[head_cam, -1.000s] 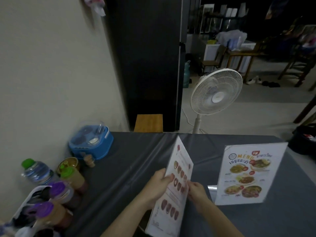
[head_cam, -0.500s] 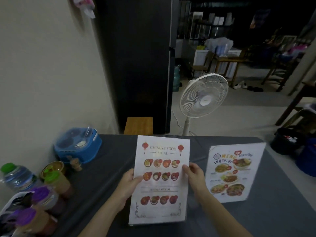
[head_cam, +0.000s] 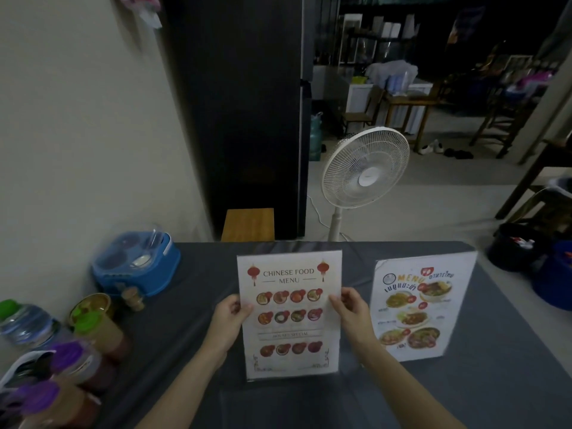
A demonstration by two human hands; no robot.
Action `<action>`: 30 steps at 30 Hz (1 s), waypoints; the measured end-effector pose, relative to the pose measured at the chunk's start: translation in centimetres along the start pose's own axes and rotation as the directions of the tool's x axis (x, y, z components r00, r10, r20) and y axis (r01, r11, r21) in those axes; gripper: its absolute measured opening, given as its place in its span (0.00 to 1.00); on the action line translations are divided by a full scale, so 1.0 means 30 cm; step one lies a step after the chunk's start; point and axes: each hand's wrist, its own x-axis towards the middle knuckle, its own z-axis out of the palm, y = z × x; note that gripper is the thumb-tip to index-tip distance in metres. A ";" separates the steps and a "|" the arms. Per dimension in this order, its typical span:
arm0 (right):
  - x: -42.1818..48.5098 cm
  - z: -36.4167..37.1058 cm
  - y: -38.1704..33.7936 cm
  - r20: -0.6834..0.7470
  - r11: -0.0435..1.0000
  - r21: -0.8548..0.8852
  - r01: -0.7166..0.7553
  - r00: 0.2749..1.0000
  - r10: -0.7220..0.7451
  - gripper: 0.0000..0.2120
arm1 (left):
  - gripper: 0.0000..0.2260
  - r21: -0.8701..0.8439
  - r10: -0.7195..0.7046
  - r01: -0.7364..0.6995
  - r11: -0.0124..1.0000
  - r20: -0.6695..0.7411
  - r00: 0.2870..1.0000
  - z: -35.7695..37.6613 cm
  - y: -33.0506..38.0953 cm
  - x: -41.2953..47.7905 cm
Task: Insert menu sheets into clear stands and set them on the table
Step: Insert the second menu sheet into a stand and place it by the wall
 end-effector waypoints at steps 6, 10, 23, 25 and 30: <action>-0.002 -0.003 -0.009 -0.010 1.000 0.017 0.026 1.000 -0.026 0.08 | 0.06 -0.016 0.098 -0.100 0.995 -0.083 0.992 0.001 0.048 0.008; 0.005 -0.001 0.007 -0.008 1.000 0.002 0.023 1.000 -0.023 0.08 | 0.05 0.032 0.109 -0.108 0.994 -0.057 0.992 -0.017 0.035 0.011; 0.082 0.023 -0.124 0.083 0.983 -0.124 0.136 0.989 -0.126 0.06 | 0.05 0.217 0.130 -0.123 0.968 -0.017 0.991 -0.091 0.132 0.073; 0.121 0.047 -0.171 0.100 0.976 -0.143 0.167 0.983 -0.153 0.06 | 0.05 0.206 0.148 -0.134 0.969 -0.056 0.987 -0.107 0.172 0.093; 0.206 0.148 -0.275 0.141 0.957 -0.180 0.228 0.969 -0.204 0.05 | 0.03 0.216 0.195 -0.175 0.960 -0.072 0.978 -0.195 0.266 0.196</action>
